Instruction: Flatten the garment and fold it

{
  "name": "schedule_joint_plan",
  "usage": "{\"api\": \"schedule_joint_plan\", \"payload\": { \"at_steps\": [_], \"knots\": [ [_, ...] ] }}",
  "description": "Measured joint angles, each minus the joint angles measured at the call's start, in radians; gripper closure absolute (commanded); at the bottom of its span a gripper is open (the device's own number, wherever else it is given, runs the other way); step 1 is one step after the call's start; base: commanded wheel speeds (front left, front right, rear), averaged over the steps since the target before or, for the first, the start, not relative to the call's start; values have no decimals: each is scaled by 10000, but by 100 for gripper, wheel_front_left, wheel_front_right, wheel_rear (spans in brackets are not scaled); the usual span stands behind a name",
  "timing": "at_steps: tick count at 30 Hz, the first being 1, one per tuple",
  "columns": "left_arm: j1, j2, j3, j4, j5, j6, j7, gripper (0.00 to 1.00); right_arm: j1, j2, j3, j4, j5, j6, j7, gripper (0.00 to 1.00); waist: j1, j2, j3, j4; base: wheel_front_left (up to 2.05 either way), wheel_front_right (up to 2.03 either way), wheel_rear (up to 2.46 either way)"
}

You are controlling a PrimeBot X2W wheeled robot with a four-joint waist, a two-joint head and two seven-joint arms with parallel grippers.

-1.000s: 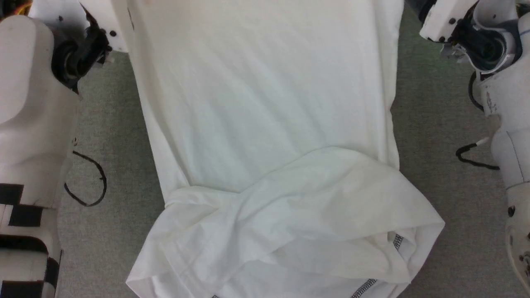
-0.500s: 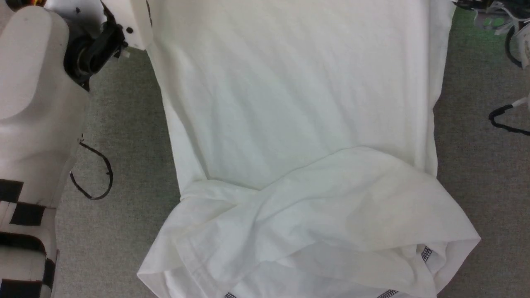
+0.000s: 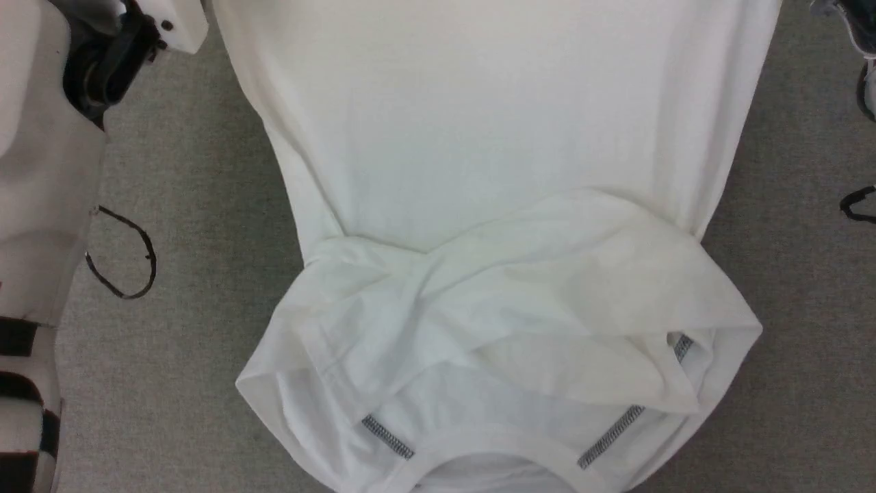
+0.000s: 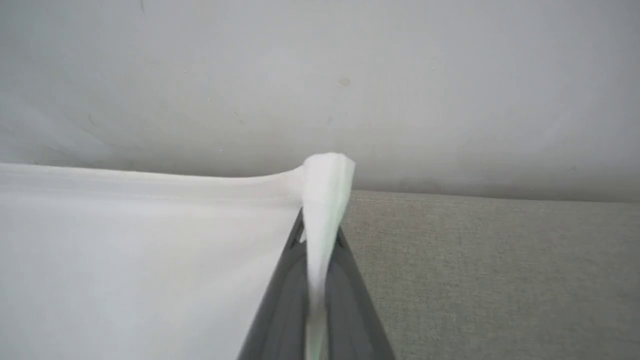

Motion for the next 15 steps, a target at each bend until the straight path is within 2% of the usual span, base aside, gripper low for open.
{"api": "schedule_joint_plan", "payload": {
  "at_steps": [5,9,12,15],
  "knots": [
    [-235,25,201,261,102,86,-968,100,-185,-46,109,-374,-117,2,-1691,100,-2,0,-629,-136,0,0,0],
    [-198,46,539,316,-73,171,-1574,100,-112,-29,512,-821,-54,2,-2619,100,-2,0,-1156,-262,0,0,0],
    [413,75,922,176,-481,238,-2029,100,463,-63,1045,-1444,261,0,-3129,100,-3,0,-1572,-349,0,0,0],
    [1720,69,1367,-270,-1212,316,-2334,100,1683,-299,1613,-2280,686,0,-3465,100,-3,0,-2007,-402,0,0,0]
  ]
}}
